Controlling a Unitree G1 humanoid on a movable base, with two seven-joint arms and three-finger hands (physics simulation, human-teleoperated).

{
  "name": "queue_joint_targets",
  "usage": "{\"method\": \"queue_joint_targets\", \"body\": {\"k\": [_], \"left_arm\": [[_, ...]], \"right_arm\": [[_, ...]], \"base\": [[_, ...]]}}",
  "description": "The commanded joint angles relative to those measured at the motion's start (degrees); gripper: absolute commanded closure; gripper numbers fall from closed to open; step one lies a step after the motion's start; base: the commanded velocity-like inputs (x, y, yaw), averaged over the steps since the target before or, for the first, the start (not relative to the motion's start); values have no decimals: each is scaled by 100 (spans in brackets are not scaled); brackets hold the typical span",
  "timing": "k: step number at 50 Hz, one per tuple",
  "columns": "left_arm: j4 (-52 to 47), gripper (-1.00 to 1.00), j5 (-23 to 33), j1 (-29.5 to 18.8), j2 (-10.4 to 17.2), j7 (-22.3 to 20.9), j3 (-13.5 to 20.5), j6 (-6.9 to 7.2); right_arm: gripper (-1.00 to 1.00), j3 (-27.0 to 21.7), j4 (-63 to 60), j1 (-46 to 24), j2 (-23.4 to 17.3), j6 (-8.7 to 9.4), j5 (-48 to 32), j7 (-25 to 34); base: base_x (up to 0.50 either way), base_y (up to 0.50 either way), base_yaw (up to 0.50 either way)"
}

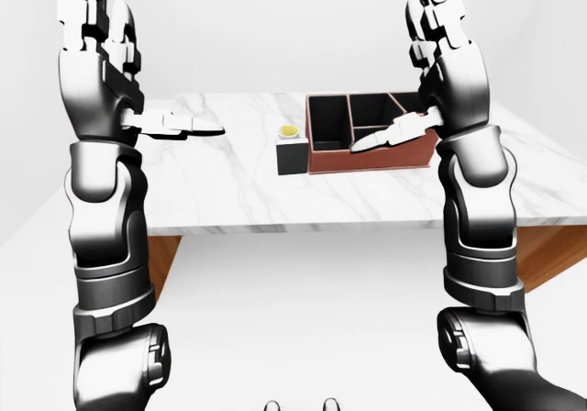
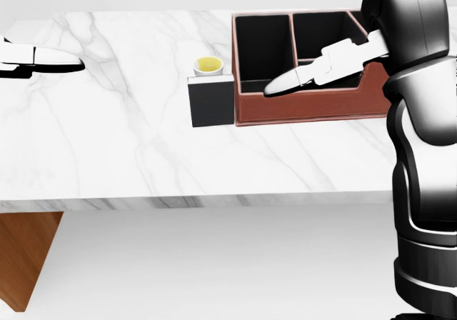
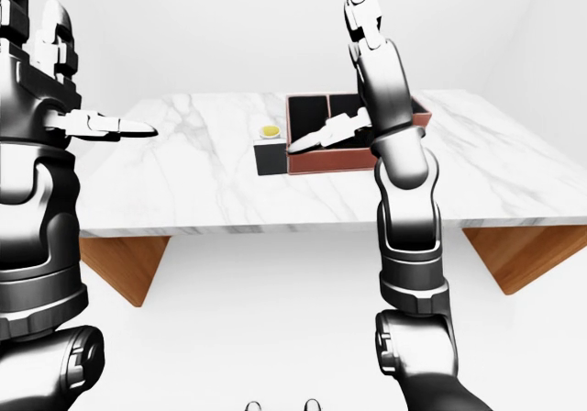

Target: Pick up the book and place it in the caddy.

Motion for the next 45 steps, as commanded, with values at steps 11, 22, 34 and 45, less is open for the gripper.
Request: {"method": "queue_joint_targets", "body": {"k": [11,22,34,45], "left_arm": [[21,-100,81,62,1,-59,9,0],[51,-100,142,46,-19,-80,-15,0],[89,-100,209,22,-55,-104,-59,0],[16,-100,374,39,-71,-198,-99,0]], "right_arm": [[-100,81,-24,56,82,0,-258,247],[-100,81,152,83,55,0,-373,326],[-100,116,-2,186,70,0,-475,629],[-100,63,136,125,72,0,-505,636]], "base": [[7,50,0],[4,20,0],[0,0,0],[0,0,0]]}}
